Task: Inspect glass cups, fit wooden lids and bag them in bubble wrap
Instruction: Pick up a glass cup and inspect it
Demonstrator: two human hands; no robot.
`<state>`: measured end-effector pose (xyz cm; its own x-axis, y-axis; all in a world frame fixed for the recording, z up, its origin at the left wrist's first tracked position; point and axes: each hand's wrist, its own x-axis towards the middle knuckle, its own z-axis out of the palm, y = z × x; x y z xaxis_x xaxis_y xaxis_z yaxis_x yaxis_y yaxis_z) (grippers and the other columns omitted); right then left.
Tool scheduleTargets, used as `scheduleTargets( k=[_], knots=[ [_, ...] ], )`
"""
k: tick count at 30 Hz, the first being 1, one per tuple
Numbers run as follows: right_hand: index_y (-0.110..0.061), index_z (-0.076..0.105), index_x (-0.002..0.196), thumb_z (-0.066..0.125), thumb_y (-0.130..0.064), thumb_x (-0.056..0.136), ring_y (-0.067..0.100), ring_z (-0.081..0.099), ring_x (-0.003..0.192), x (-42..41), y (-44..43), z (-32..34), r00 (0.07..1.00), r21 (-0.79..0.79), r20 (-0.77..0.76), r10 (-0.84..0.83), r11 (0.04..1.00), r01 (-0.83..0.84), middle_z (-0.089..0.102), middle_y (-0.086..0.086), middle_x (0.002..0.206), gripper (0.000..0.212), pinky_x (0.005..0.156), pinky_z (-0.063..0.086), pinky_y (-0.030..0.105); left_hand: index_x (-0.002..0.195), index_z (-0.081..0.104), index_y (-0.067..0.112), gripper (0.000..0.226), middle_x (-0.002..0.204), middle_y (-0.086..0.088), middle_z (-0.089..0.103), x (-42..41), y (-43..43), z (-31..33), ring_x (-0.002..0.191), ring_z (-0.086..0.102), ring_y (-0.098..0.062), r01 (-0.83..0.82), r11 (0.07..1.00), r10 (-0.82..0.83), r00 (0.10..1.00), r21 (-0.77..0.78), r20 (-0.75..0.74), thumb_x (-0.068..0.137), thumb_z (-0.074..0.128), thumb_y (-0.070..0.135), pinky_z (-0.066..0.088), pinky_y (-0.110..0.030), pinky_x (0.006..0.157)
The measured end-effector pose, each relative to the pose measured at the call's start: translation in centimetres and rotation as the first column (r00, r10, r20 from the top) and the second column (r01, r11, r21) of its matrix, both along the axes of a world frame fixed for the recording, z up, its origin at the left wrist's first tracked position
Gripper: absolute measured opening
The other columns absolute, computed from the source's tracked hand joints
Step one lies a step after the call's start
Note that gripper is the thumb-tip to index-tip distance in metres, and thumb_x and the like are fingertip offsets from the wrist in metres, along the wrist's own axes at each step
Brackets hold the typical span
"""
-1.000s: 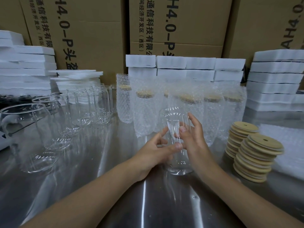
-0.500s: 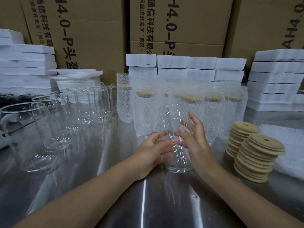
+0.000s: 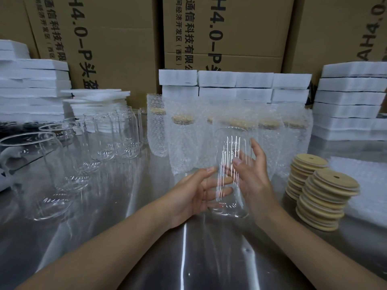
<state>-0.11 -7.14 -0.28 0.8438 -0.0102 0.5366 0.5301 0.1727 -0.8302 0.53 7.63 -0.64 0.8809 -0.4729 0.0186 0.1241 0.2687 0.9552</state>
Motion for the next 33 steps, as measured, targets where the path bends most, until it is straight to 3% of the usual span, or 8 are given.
scheduleTargets(
  k=[4, 8, 11, 14, 18, 23, 28, 33],
  knots=[
    [-0.05, 0.032, 0.124, 0.062, -0.033, 0.076, -0.004, 0.067, 0.091, 0.0, 0.0, 0.1, 0.998, 0.024, 0.05, -0.037, 0.999, 0.036, 0.042, -0.008, 0.135, 0.058, 0.066, 0.054, 0.015, 0.122, 0.055, 0.023, 0.049, 0.132, -0.006, 0.064, -0.3, -0.4, 0.2, 0.117, 0.063, -0.02, 0.032, 0.999, -0.033, 0.999, -0.022, -0.031, 0.079, 0.065, 0.044, 0.043, -0.043, 0.104],
    [-0.047, 0.022, 0.132, 0.062, -0.036, 0.077, -0.006, 0.055, 0.112, -0.6, 0.4, 0.2, 0.959, 0.017, 0.141, -0.247, 0.969, 0.247, 0.035, -0.021, 0.137, 0.068, 0.082, 0.049, 0.009, 0.138, 0.042, 0.019, 0.08, 0.129, -0.005, 0.063, -0.6, -1.2, -0.7, 0.116, 0.063, -0.018, -0.032, 0.999, 0.033, 0.997, -0.015, 0.074, 0.066, 0.073, 0.035, 0.046, -0.035, 0.103],
    [-0.045, 0.018, 0.131, 0.061, -0.033, 0.078, 0.006, 0.052, 0.119, -0.8, 0.5, 0.3, 0.901, 0.083, 0.192, -0.388, 0.922, 0.379, 0.03, -0.016, 0.14, 0.069, 0.092, 0.048, 0.016, 0.136, 0.037, 0.029, 0.099, 0.128, 0.003, 0.056, -1.1, -1.6, -1.0, 0.115, 0.063, -0.015, -0.072, 0.99, 0.045, 0.974, 0.118, 0.22, 0.048, 0.084, 0.033, 0.049, -0.032, 0.101],
    [-0.04, 0.015, 0.133, 0.059, -0.034, 0.078, 0.012, 0.052, 0.12, -0.8, 0.5, 0.7, 0.883, 0.14, 0.183, -0.433, 0.9, 0.412, 0.027, -0.014, 0.139, 0.071, 0.088, 0.048, 0.012, 0.137, 0.039, 0.029, 0.107, 0.128, 0.002, 0.055, -1.3, -1.7, -1.2, 0.112, 0.066, -0.016, -0.151, 0.972, 0.091, 0.947, 0.178, 0.307, 0.042, 0.085, 0.04, 0.051, -0.033, 0.1],
    [-0.038, 0.016, 0.134, 0.069, -0.04, 0.077, -0.001, 0.055, 0.111, -0.6, 0.4, 0.8, 0.911, 0.114, 0.129, -0.391, 0.919, 0.378, 0.031, -0.007, 0.139, 0.078, 0.077, 0.046, 0.006, 0.125, 0.048, 0.029, 0.093, 0.116, -0.002, 0.062, -1.2, -1.8, -1.4, 0.099, 0.069, -0.015, -0.196, 0.966, 0.134, 0.938, 0.169, 0.32, 0.041, 0.087, 0.039, 0.056, -0.035, 0.092],
    [-0.044, 0.021, 0.132, 0.068, -0.038, 0.071, 0.008, 0.058, 0.114, -0.4, -0.1, 0.9, 0.955, 0.139, 0.045, -0.294, 0.948, 0.286, 0.042, -0.008, 0.133, 0.077, 0.095, 0.05, 0.034, 0.119, 0.052, 0.023, 0.062, 0.107, -0.01, 0.069, -1.3, -1.5, -1.1, 0.083, 0.071, -0.014, -0.111, 0.983, 0.068, 0.959, 0.143, 0.274, 0.063, 0.079, 0.023, 0.059, -0.028, 0.076],
    [-0.042, 0.026, 0.132, 0.07, -0.036, 0.067, 0.017, 0.063, 0.111, -0.1, -0.5, 1.0, 0.987, 0.216, -0.057, -0.152, 0.963, 0.161, 0.048, 0.004, 0.135, 0.079, 0.076, 0.056, 0.026, 0.119, 0.056, 0.021, 0.049, 0.097, -0.007, 0.073, -1.5, -1.2, -0.6, 0.078, 0.073, -0.02, -0.024, 0.993, -0.003, 0.974, 0.116, 0.225, 0.072, 0.067, 0.03, 0.057, -0.025, 0.068],
    [-0.04, 0.026, 0.138, 0.07, -0.035, 0.067, 0.018, 0.063, 0.11, -0.2, -0.6, 1.1, 0.989, 0.266, -0.11, -0.099, 0.956, 0.125, 0.048, 0.006, 0.136, 0.084, 0.084, 0.057, 0.031, 0.114, 0.058, 0.017, 0.055, 0.086, -0.006, 0.075, -1.4, -1.1, -0.4, 0.078, 0.073, -0.02, 0.013, 0.99, -0.039, 0.982, 0.143, 0.183, 0.066, 0.065, 0.044, 0.059, -0.028, 0.071]
  ],
)
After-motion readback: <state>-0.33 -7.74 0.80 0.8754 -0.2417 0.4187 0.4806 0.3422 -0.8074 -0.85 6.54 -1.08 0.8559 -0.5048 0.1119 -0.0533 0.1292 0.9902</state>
